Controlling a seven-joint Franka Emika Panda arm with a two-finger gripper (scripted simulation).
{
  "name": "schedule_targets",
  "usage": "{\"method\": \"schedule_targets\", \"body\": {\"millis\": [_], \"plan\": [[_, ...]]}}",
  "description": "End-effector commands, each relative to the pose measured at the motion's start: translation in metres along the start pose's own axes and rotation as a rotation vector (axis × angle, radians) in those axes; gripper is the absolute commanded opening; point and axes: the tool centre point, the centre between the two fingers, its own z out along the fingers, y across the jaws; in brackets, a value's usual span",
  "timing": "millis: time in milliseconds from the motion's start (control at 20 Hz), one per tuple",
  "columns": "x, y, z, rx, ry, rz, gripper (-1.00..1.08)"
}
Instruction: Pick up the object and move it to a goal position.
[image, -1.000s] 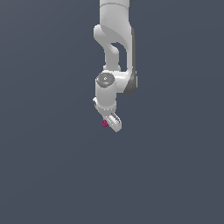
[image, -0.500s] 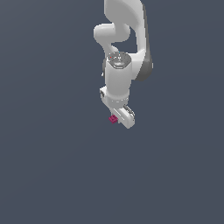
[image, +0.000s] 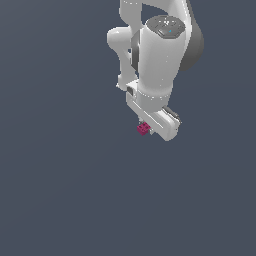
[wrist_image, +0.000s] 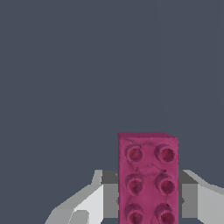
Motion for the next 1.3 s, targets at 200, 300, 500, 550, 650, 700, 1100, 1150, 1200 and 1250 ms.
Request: {"method": "schedule_targets", "body": {"millis": [200, 300, 500, 550, 650, 700, 1100, 1150, 1200, 1250], "plan": [[-0.009, -0.03, -0.05, -0.001, -0.001, 0.0, -1.0], [-0.011, -0.038, -0.063, 0.0, -0.001, 0.0, -1.0], [-0.015, -0.053, -0.086, 0.0, -0.001, -0.001, -1.0], [-0.016, -0.057, -0.091, 0.0, -0.002, -0.001, -1.0], [-0.017, -0.063, -0.102, 0.0, -0.002, -0.001, -1.0], [-0.018, -0.067, -0.107, 0.0, -0.002, -0.001, -1.0], [-0.023, -0.089, -0.14, 0.001, -0.003, -0.002, -1.0], [-0.023, -0.091, -0.143, 0.001, -0.003, -0.002, -1.0], [-0.024, -0.093, -0.146, 0.001, -0.003, -0.002, -1.0], [-0.024, -0.095, -0.148, 0.001, -0.003, -0.002, -1.0]]}}
